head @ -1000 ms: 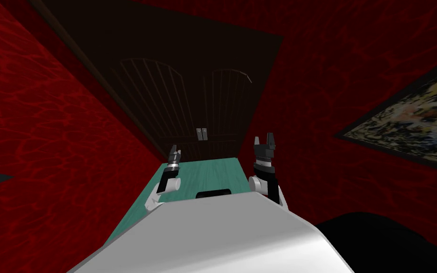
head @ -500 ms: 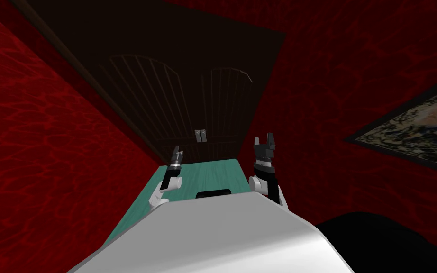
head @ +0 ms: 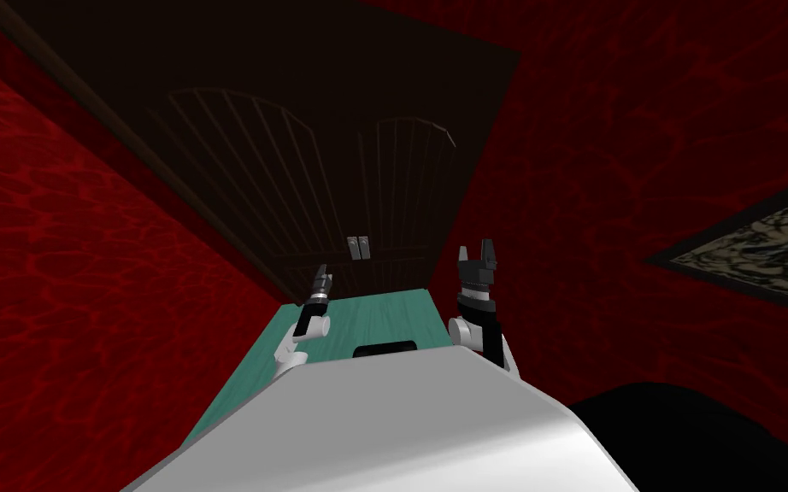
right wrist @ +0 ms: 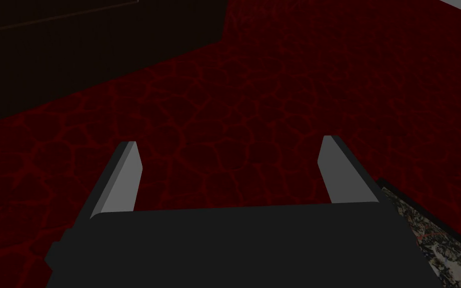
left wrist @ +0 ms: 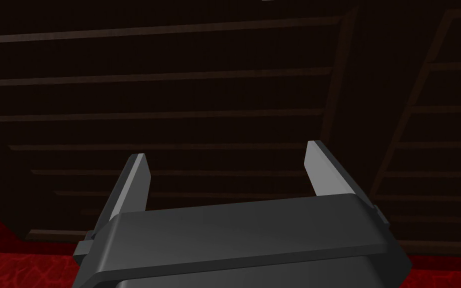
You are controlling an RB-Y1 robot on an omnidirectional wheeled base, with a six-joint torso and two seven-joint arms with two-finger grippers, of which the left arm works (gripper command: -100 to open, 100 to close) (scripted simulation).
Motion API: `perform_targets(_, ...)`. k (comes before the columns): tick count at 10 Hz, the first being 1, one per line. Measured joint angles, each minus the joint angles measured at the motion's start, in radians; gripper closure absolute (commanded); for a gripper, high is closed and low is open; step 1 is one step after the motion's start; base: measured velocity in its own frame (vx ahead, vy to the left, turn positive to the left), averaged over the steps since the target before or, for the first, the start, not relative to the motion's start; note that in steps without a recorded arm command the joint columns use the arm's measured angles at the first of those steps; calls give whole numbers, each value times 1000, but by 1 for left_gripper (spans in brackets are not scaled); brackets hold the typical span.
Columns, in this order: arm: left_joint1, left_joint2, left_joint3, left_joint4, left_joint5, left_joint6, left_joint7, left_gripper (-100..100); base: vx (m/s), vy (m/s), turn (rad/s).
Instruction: Pull the door open
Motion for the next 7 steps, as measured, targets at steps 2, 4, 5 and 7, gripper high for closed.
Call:
perform_targets(2,-26,-4,0,42,-1,17,3,-100,167,2,-37)
perform_targets(4,-49,4,0,85,2,27,12,-100,122,-4,-33)
perform_targets(5,-64,9,2,108,4,35,18,-100,125,-10,-30)
perform_targets(7,-85,12,1,145,5,46,25,-100,153,3,-38)
